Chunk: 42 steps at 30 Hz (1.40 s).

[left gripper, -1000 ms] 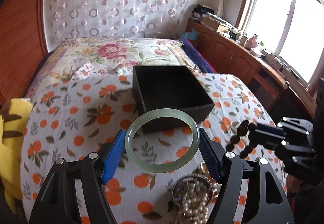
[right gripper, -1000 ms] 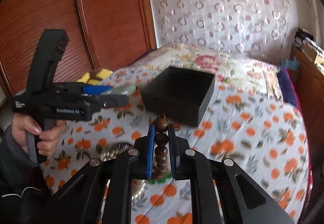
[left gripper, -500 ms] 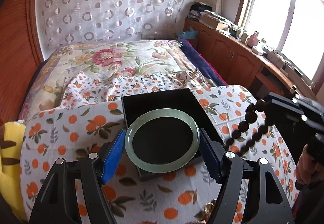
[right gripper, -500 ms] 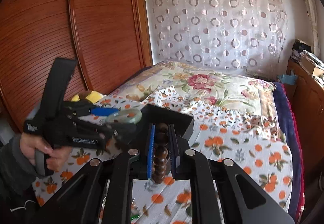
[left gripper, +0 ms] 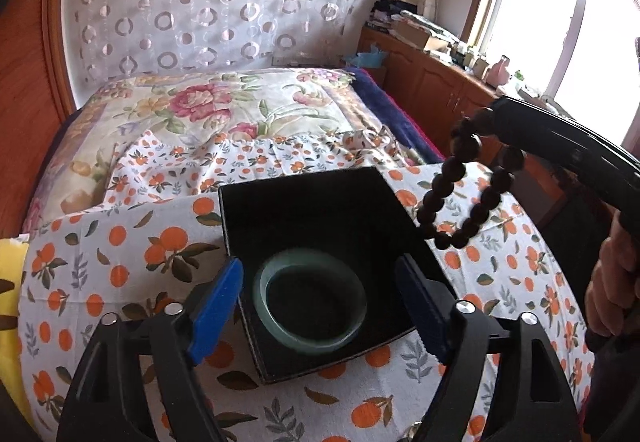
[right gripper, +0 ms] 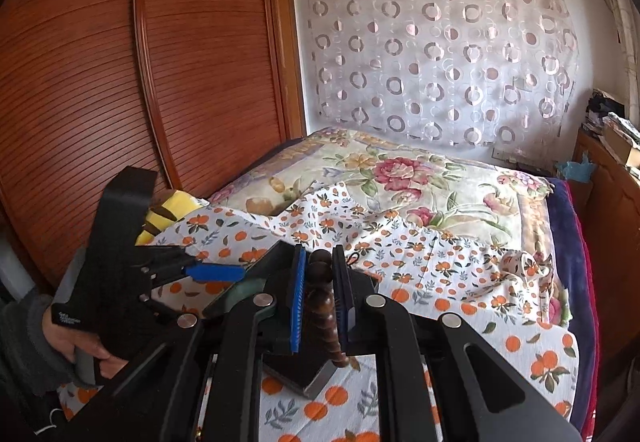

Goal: Organize jewelry
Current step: 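Lower the bangle into the black box with the left tool while the right tool drops the bead bracelet in, then move both open tools back over the jewelry pile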

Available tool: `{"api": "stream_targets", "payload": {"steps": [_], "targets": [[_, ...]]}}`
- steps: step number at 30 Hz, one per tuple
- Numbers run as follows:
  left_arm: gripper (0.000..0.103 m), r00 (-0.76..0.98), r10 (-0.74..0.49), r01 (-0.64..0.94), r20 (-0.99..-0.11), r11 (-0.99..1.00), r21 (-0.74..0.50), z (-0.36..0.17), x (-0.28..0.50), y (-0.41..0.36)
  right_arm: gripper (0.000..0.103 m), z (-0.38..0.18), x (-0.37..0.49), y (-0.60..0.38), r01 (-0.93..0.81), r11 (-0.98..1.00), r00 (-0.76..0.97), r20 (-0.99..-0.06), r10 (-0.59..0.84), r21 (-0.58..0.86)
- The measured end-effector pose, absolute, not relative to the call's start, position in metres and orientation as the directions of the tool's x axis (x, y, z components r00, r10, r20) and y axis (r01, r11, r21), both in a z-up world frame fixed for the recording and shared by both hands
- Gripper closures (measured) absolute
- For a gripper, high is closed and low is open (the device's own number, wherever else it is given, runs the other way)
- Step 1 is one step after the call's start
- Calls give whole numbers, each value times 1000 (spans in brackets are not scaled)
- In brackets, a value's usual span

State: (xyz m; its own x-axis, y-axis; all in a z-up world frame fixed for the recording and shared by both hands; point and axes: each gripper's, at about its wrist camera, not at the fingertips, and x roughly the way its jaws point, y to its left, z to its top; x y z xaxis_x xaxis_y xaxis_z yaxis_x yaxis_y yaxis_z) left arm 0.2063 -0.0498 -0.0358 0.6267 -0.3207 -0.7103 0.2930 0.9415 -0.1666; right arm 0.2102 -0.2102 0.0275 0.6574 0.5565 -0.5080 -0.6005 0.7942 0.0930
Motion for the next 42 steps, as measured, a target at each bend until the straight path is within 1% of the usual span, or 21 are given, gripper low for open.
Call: {"api": "stream_targets", "payload": {"steps": [6, 9, 15, 22, 23, 24, 25, 26, 36, 42], "targets": [[26, 654, -313, 287, -689, 945, -156, -24, 197, -42, 88, 39, 213, -205, -609, 788, 661, -489, 569, 92], [26, 674, -290, 271, -679, 953, -139, -19, 190, -31, 88, 37, 217, -200, -615, 782, 651, -496, 575, 99], [25, 682, -249, 227, -688, 966, -124, -25, 178, -8, 88, 7, 230, -185, -589, 803, 632, -571, 523, 84], [25, 688, -222, 191, -691, 974, -123, -30, 161, 11, 87, -14, 233, -173, -566, 820, 611, -624, 487, 86], [23, 689, -220, 187, -691, 974, -124, -31, 157, 14, 86, -16, 231, -169, -573, 815, 598, -636, 488, 86], [22, 690, -220, 186, -690, 975, -125, -31, 154, 15, 83, -17, 226, -165, -580, 811, 593, -644, 485, 76], [22, 690, -220, 185, -689, 975, -126, -31, 148, 17, 78, -17, 221, -163, -584, 809, 593, -643, 485, 71], [22, 690, -220, 185, -690, 975, -125, -31, 146, 18, 76, -17, 216, -162, -591, 803, 586, -642, 494, 78], [21, 692, -240, 197, -680, 970, -142, -31, 101, 28, 76, -13, 167, -168, -546, 834, 618, -637, 461, 74], [17, 693, -245, 220, -679, 968, -125, -32, 76, 27, 76, -20, 136, -177, -517, 851, 628, -635, 450, 92]]}}
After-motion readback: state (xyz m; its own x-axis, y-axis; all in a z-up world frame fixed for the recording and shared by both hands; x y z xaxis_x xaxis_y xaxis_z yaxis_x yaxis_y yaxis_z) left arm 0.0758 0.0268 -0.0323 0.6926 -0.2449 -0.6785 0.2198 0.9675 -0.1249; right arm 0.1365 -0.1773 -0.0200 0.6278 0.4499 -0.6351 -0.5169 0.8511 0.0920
